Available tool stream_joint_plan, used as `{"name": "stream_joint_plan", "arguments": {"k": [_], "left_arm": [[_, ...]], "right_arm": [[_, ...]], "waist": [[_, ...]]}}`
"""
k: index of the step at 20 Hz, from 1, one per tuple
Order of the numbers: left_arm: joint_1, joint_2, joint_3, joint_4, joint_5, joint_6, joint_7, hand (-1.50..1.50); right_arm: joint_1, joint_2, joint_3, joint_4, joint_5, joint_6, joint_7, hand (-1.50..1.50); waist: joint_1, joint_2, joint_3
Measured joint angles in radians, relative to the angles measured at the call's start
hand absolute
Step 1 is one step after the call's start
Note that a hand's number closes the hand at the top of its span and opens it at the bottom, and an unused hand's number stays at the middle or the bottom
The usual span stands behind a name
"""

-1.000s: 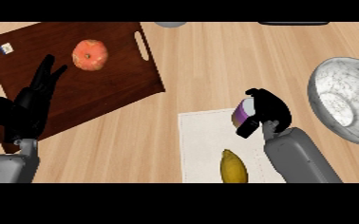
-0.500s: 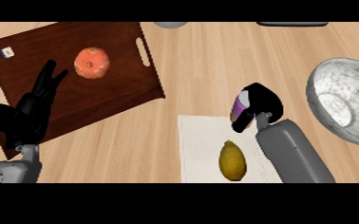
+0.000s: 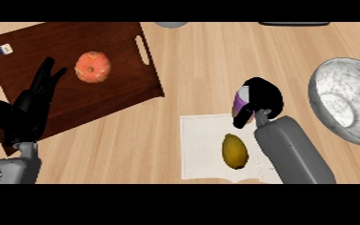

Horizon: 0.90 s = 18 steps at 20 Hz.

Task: Pick the can from the placemat and place it in the bowl

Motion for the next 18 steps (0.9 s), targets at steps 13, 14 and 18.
{"name": "stream_joint_plan", "arguments": {"k": [13, 14, 18], "left_arm": [[-0.001, -0.023, 0.018, 0.009, -0.026, -0.006, 0.001, 0.00], [0.000, -0.022, 0.020, 0.009, -0.025, -0.008, 0.001, 0.00], [-0.001, -0.019, 0.029, 0.021, -0.027, -0.014, -0.009, 0.00]], "right_arm": [[-0.090, -0.093, 0.027, -0.307, 0.211, 0.033, 0.081, 1.50], [-0.104, -0.104, 0.019, -0.346, 0.230, 0.032, 0.095, 1.50], [-0.134, -0.136, -0.038, -0.495, 0.276, 0.030, 0.125, 1.50]], "waist": [[-0.016, -0.003, 0.001], [-0.017, -0.004, 0.001], [-0.020, -0.005, 0.001]]}}
